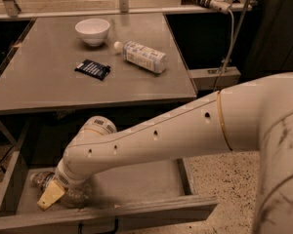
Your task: Place water bottle into top drawer
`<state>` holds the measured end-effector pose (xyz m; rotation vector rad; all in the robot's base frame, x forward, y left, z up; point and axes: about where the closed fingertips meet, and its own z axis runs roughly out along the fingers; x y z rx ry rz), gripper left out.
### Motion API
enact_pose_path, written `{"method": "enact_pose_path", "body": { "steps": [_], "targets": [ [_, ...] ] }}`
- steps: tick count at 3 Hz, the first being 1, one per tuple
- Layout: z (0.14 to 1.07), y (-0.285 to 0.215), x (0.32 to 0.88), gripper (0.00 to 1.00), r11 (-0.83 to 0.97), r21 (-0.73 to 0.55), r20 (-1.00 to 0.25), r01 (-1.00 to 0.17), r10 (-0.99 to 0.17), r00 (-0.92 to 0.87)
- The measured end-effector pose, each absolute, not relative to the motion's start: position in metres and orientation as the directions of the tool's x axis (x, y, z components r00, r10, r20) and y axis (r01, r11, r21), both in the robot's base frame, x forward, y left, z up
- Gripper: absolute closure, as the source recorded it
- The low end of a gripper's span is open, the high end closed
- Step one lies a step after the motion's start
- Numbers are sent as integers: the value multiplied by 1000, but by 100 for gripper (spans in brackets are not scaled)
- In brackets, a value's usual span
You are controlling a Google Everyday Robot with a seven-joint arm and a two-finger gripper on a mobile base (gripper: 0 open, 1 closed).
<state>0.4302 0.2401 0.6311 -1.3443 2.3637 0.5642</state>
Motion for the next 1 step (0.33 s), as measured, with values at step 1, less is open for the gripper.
{"method": "enact_pose_path", "body": {
  "steps": [1],
  "targets": [
    [631, 240, 430, 0, 467, 162, -494, -869, -724, -481]
  ]
}}
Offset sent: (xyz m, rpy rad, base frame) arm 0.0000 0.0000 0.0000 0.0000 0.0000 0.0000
